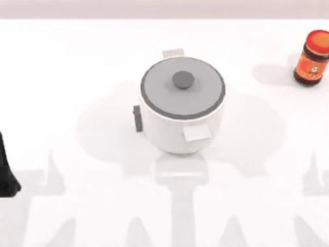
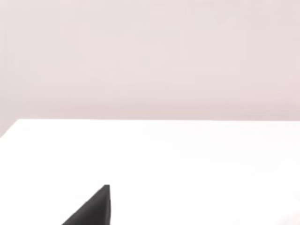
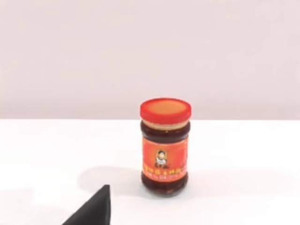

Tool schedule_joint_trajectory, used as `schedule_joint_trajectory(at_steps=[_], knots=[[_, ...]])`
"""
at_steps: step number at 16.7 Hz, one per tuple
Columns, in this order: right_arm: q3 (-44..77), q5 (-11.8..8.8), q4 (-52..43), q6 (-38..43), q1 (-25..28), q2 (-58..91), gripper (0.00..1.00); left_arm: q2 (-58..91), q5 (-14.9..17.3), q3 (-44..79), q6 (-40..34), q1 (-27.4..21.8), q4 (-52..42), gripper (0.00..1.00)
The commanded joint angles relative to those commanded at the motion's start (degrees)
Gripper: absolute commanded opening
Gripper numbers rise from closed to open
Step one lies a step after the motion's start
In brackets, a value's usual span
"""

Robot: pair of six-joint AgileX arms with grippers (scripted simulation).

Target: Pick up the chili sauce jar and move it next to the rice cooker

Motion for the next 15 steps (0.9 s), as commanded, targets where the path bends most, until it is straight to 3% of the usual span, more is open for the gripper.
schedule_joint_trajectory(at_steps=[7,15], knots=[[8.0,-1.5,-3.6,-1.6,0.8,7.4,1.0,0.0,0.0,0.0,0.0,0.0,0.0,1.0],[42.0,-4.7,-21.5,-9.4,0.8,41.8,1.0,0.0,0.0,0.0,0.0,0.0,0.0,1.0]])
